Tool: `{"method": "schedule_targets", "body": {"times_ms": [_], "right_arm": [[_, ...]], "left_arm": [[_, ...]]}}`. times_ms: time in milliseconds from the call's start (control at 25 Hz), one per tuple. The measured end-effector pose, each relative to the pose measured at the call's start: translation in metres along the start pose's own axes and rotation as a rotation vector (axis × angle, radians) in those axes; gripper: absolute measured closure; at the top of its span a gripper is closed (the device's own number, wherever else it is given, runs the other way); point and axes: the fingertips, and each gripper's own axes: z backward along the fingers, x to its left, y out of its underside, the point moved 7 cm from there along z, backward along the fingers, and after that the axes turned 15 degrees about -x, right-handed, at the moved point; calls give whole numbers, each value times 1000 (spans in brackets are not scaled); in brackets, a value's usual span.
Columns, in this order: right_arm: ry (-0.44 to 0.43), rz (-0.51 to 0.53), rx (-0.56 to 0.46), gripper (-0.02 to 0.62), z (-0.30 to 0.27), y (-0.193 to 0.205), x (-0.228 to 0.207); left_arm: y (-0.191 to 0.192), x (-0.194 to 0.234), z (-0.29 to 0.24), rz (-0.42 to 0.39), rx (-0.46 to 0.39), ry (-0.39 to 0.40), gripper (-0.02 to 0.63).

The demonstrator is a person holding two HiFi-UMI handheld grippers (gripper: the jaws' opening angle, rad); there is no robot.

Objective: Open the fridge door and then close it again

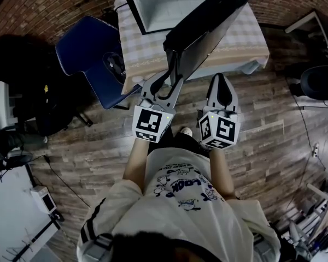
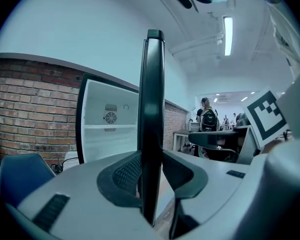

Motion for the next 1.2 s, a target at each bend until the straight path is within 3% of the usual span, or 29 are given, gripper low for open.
{"method": "schedule_targets", "body": {"times_ms": [320,1200], "right_arm": [[26,-11,0,561,32,-1,-28],[110,-9,-22,561,76,-10,-76]], "left_arm": [[1,-33,3,-12,2,-24,471],[1,-110,-4,-22,19,42,476]]}}
